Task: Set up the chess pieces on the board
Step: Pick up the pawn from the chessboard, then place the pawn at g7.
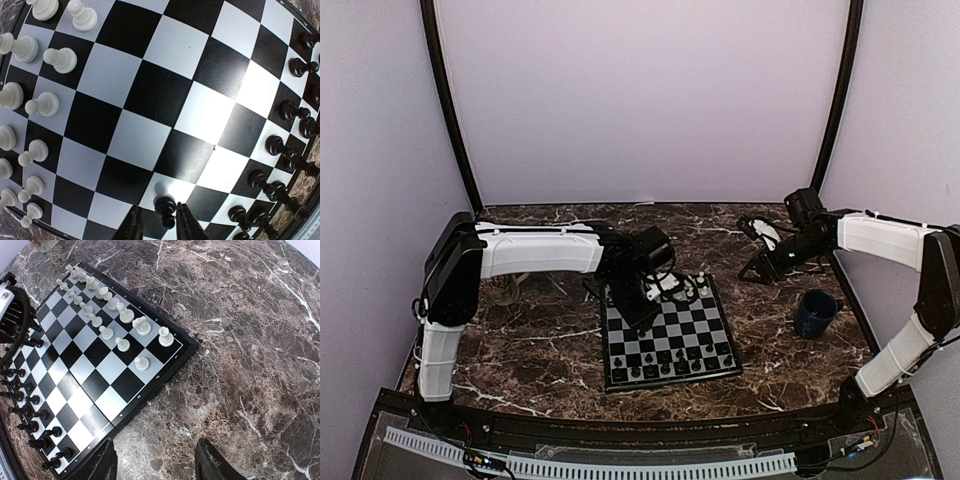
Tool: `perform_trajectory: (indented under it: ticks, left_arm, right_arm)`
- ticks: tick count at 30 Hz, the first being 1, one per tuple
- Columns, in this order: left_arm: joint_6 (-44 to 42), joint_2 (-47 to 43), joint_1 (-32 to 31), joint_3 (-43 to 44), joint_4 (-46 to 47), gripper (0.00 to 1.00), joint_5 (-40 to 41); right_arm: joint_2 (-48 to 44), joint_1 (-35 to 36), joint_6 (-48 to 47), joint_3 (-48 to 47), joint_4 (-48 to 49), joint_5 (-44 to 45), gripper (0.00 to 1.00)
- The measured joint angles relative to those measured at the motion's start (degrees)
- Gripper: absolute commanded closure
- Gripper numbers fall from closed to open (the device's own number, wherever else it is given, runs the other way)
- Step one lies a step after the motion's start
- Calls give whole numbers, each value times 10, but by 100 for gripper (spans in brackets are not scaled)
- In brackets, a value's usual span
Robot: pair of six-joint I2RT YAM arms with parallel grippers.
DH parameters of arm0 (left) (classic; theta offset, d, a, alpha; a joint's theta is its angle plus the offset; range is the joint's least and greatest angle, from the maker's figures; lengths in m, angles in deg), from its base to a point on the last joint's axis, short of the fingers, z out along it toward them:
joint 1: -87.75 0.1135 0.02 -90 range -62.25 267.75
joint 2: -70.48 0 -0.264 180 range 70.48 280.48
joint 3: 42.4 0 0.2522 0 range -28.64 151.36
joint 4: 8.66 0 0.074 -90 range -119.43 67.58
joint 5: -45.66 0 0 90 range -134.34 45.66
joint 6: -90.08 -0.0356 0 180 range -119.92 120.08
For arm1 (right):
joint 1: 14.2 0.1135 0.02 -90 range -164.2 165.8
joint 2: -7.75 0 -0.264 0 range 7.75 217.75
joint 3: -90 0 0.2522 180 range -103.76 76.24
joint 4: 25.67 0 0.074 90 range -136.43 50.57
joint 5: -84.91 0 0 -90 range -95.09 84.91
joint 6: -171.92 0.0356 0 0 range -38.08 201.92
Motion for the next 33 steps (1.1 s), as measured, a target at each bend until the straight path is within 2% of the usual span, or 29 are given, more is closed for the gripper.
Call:
perform_trajectory:
  ticks: [8, 17, 27, 33]
  left_arm:
    - [0, 8, 0, -1, -7, 82, 4]
    - [0, 8, 0, -1, -24, 79, 4]
    - [-1, 8, 0, -1, -35, 95, 0]
    - [-3, 7, -1, -1, -37, 96, -8]
  right_arm:
    - [0, 0, -1, 0, 0, 0, 46]
    - [3, 0, -1, 0, 0, 0, 46]
    - [4, 0, -1, 0, 0, 0, 47]
    - [4, 0, -1, 0, 0, 0, 47]
